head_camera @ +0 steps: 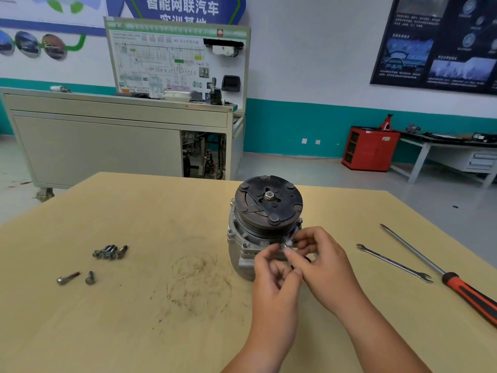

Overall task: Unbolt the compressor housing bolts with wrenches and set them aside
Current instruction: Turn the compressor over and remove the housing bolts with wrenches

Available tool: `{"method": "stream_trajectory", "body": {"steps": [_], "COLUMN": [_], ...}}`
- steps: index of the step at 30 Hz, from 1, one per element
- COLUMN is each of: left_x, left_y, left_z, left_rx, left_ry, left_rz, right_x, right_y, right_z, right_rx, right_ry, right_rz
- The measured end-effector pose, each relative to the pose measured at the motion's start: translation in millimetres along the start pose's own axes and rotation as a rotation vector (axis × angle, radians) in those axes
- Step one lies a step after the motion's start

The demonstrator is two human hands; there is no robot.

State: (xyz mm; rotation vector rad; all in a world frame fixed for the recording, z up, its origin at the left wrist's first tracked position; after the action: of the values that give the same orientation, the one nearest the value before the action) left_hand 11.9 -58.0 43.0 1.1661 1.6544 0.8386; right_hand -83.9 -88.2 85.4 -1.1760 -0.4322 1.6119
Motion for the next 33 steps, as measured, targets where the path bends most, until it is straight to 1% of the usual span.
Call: {"method": "stream_trajectory", "body": {"steps": [2, 4, 7, 9, 11, 13, 16, 19, 23, 25, 26, 30, 33], "left_x": [0, 1, 2, 1, 1, 2, 5, 8, 24, 36, 41, 47, 39], "left_y": [0, 0, -2, -3, -2, 0, 4, 7, 19, 21, 21, 20, 25], "left_z": [-2, 1, 5, 2, -1, -1, -3, -5, -4, 14, 27, 98, 161], "left_rx": [0.004, -0.003, -0.002, 0.012, 0.018, 0.035, 0.042, 0.056, 0.162, 0.230, 0.245, 0.286, 0.315], "left_ry": [-0.033, -0.029, 0.014, -0.006, -0.037, -0.029, -0.019, -0.074, -0.079, -0.021, 0.033, 0.358, 0.592], "left_rz": [0.010, 0.010, 0.000, 0.021, 0.044, 0.043, 0.035, 0.041, 0.027, -0.010, -0.022, 0.021, 0.047], "right_x": [0, 0, 2, 2, 2, 3, 3, 6, 31, 47, 52, 52, 37], "right_y": [-1, -3, 0, 2, 2, 1, -3, -10, -28, -41, -47, -62, -72], "right_z": [0, 2, 2, -3, -5, -3, -1, 0, 7, -4, -15, -97, -181], "right_rx": [0.034, 0.016, -0.063, -0.062, -0.022, -0.015, -0.061, -0.116, -0.112, -0.155, -0.181, -0.283, -0.181], "right_ry": [0.030, 0.027, 0.029, 0.017, 0.017, 0.018, 0.018, 0.015, 0.100, 0.077, 0.039, -0.232, -0.463], "right_rz": [0.017, 0.057, 0.001, -0.034, -0.018, 0.018, 0.035, 0.013, 0.144, 0.185, 0.190, 0.096, 0.065]}}
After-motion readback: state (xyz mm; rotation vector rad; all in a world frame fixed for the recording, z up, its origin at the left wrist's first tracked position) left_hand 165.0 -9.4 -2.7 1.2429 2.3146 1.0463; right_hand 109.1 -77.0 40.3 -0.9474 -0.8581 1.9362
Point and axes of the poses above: each hand's wrist, its own x-axis away from the middle knuckle, its own z-axis out of the back of the hand, y = z × x, the point moved 4 cm from there along -x, towards the middle knuckle, and after that the axes turned 1 degree about -z, right-handed, at the moved point
